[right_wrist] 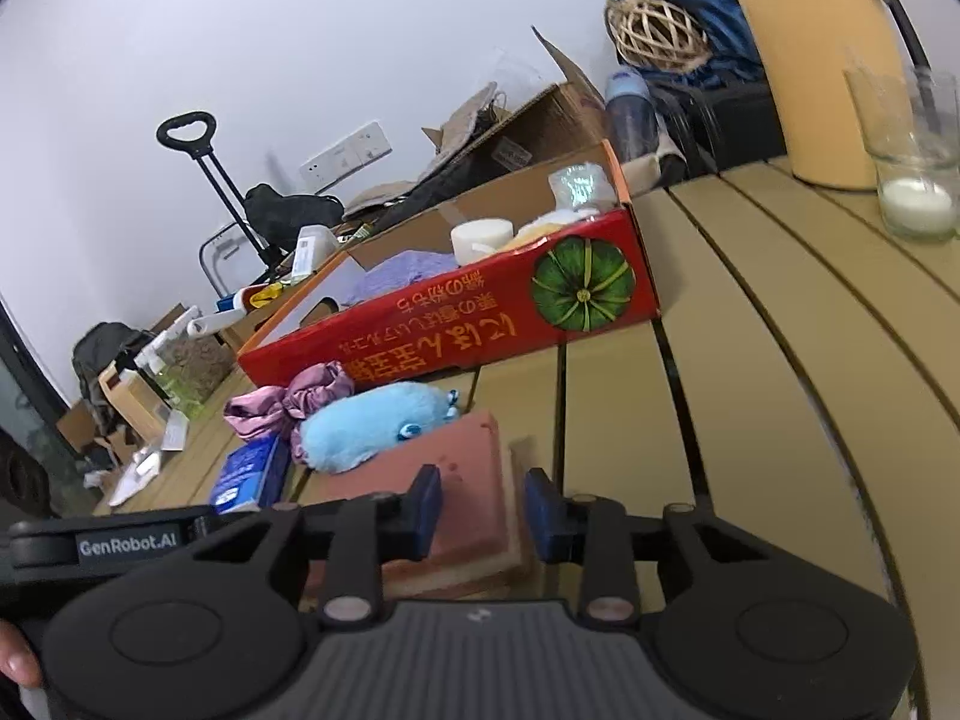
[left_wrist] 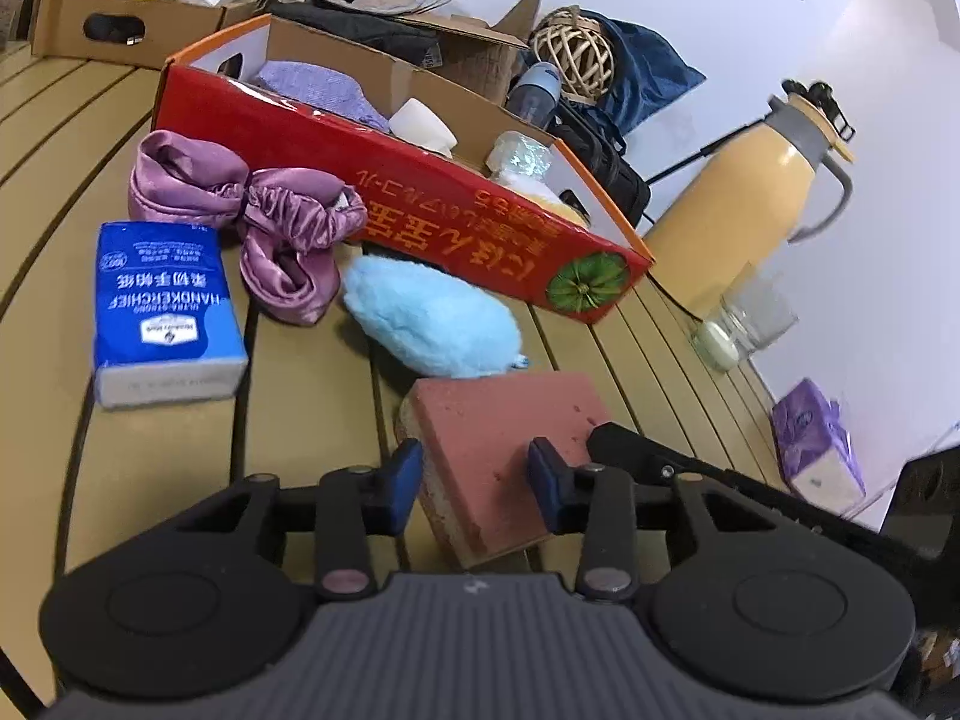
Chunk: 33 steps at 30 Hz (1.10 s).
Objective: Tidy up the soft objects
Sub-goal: 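Lift the pink sponge block and carry it toward the box, then lower the sponge block into the box and open both grippers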
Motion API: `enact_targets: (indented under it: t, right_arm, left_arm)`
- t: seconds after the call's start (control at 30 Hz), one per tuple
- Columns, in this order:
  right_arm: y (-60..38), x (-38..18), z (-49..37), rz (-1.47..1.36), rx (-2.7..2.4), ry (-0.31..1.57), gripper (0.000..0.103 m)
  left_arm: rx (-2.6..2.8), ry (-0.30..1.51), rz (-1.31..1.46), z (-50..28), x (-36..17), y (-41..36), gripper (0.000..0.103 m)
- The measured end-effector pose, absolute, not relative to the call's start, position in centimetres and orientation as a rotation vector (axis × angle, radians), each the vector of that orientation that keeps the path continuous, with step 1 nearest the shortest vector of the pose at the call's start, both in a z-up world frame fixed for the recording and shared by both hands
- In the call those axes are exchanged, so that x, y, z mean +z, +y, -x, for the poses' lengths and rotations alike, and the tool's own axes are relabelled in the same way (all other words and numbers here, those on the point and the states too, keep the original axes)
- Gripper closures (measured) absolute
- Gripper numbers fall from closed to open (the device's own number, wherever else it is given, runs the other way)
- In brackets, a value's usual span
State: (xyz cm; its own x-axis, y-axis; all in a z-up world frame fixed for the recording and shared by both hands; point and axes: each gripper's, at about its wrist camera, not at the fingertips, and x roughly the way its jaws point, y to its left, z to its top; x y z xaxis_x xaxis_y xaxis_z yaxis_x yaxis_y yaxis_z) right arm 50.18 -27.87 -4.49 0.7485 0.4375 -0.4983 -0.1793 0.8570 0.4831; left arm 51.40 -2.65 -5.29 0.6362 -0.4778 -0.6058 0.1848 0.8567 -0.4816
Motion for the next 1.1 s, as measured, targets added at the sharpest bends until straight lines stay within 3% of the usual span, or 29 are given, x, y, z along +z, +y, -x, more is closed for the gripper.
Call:
enact_targets:
  t: [0.13,0.33,0.57,0.7,0.83,1.1]
  right_arm:
    - [-27.5,-4.0,-47.0,-0.416,0.383,0.682,0.065]
    - [-26.7,-3.8,-40.4,-0.422,0.389,0.681,0.074]
    - [-25.6,-0.1,-37.2,-0.397,0.396,0.577,0.075]
    - [-24.0,5.4,-40.6,-0.338,0.421,0.446,0.075]
    - [-22.5,10.3,-48.5,-0.328,0.444,0.382,0.075]
    - [-17.8,8.6,-67.7,-0.398,0.398,0.608,0.075]
  left_arm:
    - [-0.411,0.792,0.351,-47.4,-4.8,-2.8,0.065]
    - [-0.417,0.784,0.397,-42.5,-4.1,-1.1,0.067]
    - [-0.425,0.644,0.357,-40.5,0.6,0.0,0.068]
    - [-0.429,0.496,0.291,-44.7,6.7,1.2,0.068]
    - [-0.390,0.473,0.274,-52.9,10.5,2.7,0.068]
    - [-0.261,0.672,0.197,-70.1,7.4,4.8,0.069]
